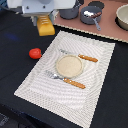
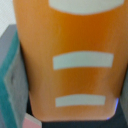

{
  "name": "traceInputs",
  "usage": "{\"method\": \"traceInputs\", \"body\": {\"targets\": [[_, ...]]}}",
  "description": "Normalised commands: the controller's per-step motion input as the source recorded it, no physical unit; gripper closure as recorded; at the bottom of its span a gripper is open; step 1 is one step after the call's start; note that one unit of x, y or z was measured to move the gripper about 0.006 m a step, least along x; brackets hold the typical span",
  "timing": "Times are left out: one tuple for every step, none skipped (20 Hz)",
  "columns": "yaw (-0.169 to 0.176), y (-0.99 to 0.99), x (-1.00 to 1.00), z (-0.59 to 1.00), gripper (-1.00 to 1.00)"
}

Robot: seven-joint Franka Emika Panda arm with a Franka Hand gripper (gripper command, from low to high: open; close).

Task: Interact with the objects in diverse but meaningful ways.

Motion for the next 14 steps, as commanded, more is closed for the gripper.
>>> {"method": "traceInputs", "body": {"targets": [[-0.02,-0.71,-0.7,-0.18,1.0],[-0.023,-0.7,-0.7,-0.19,1.0],[-0.027,-0.68,-0.71,-0.21,1.0],[-0.024,-0.69,-0.7,-0.25,1.0],[-0.024,-0.69,-0.69,-0.3,1.0],[-0.023,-0.68,-0.69,-0.33,1.0],[-0.021,-0.68,-0.69,-0.39,1.0],[-0.021,-0.67,-0.69,-0.4,1.0],[-0.025,-0.65,-0.71,-0.44,1.0],[-0.025,-0.59,-0.73,-0.46,1.0],[-0.002,-0.46,-0.71,-0.5,1.0],[0.0,-0.34,-0.64,-0.49,1.0],[0.0,-0.26,-0.54,-0.47,1.0],[0.015,-0.19,-0.44,-0.46,1.0]]}}
